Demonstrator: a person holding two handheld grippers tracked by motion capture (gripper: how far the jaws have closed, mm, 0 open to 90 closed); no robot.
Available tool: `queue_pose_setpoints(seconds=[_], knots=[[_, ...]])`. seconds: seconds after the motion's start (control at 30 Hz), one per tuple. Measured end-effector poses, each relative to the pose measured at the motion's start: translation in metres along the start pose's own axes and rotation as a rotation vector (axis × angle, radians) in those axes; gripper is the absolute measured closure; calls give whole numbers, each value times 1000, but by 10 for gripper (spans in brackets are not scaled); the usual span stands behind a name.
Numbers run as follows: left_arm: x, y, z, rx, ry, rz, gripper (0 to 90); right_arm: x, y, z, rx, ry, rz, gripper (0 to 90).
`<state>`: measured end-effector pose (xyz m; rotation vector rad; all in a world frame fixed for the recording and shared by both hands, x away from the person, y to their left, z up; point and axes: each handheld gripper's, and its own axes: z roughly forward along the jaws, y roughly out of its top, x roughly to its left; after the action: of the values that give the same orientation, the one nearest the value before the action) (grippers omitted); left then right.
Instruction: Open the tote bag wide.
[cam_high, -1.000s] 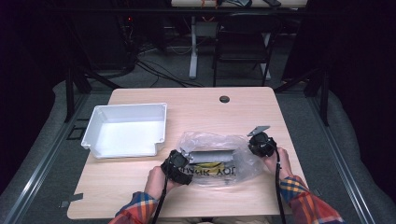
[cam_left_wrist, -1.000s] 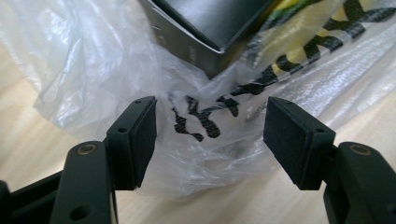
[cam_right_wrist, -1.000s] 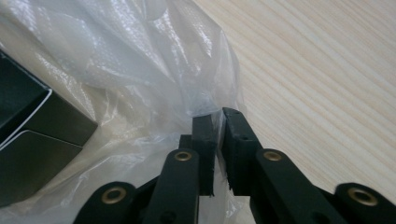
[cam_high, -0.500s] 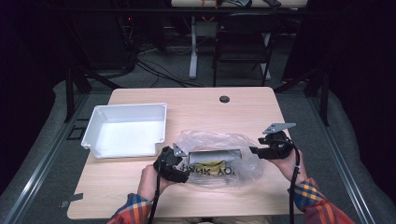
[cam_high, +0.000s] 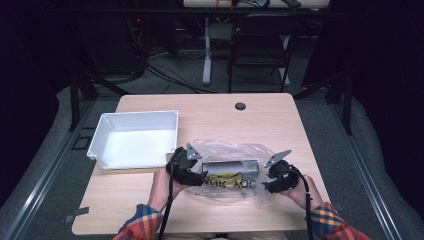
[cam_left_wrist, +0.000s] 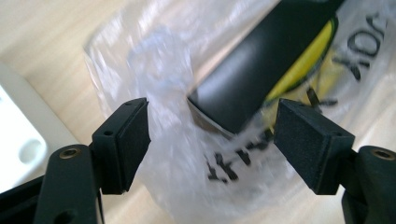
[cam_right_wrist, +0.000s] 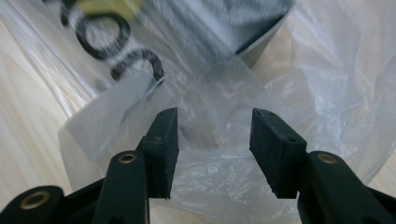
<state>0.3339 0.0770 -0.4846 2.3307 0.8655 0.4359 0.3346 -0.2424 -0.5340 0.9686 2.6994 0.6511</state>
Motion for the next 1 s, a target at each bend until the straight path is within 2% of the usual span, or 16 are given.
queue_pose_setpoints(seconds=[0.03,0.07,0.2,0.27,0.3,0.4,0.47,0.53,0.57,0.63,0.7,0.73,0.8,0.87,0.97,1.0], knots=[[0,2,1,-18,-13,9,275,-1,-1,1,26,5,-15,524],[-1,4,2,-25,-29,26,283,-1,-2,1,18,7,-23,512],[-5,4,8,-12,-66,52,319,1,1,-18,-135,19,-24,478],[-6,1,10,-7,-61,50,320,1,7,-24,-165,18,-27,477],[-6,-1,10,0,-63,48,320,1,10,-21,-156,9,-23,488],[-4,-11,12,31,-56,42,328,-2,11,-6,-98,30,-21,704],[2,-19,16,62,-71,24,332,-4,8,0,-76,45,-25,832],[7,-27,22,102,-81,8,336,-3,4,2,-59,62,-44,899],[9,-30,25,111,-95,-5,336,0,3,4,-50,87,-50,900],[13,-35,30,126,-102,-28,340,3,1,6,-19,104,-78,900],[16,-37,35,148,-114,-28,369,8,-1,9,7,129,-108,900],[16,-38,36,159,-121,-28,382,9,-1,10,19,124,-117,900],[15,-39,38,173,-127,-24,447,9,-3,11,39,141,-131,900],[13,-40,41,203,-111,-20,462,7,-5,11,49,149,-129,900],[10,-42,44,221,-110,-16,472,3,-10,11,53,158,-107,900],[9,-42,42,219,-113,-16,469,1,-10,9,73,156,-117,900]])
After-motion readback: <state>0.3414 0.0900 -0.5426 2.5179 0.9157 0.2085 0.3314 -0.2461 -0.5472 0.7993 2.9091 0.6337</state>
